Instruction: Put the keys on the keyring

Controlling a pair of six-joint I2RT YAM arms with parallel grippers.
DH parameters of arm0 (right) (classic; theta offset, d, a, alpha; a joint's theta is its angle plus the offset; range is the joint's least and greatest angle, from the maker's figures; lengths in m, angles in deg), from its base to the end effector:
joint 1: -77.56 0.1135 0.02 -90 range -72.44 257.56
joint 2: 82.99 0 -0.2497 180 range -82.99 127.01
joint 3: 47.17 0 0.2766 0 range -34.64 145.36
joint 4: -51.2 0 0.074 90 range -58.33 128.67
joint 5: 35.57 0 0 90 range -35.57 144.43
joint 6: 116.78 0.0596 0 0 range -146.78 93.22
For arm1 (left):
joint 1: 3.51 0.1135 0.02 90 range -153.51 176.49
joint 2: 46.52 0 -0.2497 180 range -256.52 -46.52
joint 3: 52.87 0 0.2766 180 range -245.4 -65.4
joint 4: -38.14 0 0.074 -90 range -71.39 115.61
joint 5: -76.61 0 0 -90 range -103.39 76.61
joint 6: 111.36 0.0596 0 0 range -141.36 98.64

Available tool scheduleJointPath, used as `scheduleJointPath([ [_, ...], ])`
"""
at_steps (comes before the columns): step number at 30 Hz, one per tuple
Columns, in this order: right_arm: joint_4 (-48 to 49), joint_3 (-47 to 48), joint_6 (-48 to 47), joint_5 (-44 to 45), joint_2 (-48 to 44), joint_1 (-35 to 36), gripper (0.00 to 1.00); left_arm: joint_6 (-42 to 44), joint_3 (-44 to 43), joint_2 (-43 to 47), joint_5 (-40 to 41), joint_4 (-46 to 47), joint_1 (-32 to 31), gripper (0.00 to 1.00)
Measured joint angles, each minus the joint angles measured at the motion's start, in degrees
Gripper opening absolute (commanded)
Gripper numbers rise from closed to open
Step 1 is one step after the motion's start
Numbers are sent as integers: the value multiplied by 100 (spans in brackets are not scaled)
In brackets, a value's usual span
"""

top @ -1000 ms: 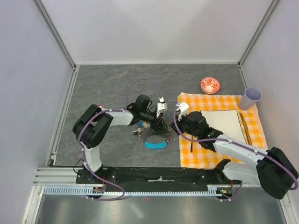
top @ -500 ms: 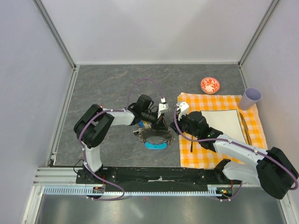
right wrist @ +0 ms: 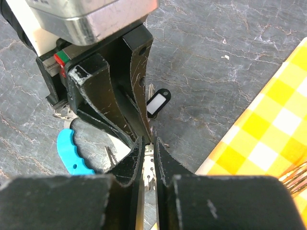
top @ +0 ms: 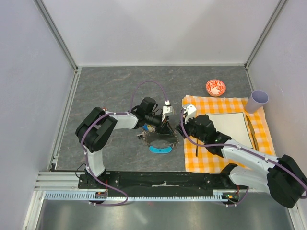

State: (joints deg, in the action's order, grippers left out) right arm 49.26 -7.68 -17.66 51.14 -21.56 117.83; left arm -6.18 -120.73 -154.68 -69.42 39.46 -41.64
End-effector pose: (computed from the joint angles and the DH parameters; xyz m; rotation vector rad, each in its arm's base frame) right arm 0.2108 0.1831 0.1754 -0.5842 1.9539 0.6077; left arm 0.2780 -0.2810 0.1044 1.4371 1.6590 -1.3112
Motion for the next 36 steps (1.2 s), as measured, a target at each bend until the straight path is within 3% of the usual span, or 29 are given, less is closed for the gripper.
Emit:
scheduleJointPath([
  [16,527,-328,269,291,210,-7,0,-9,13,-348,52,179,0,31],
  [36,295,-743,826,1252,11,-44,0,-9,-170,-516,501,-22,-118,31],
])
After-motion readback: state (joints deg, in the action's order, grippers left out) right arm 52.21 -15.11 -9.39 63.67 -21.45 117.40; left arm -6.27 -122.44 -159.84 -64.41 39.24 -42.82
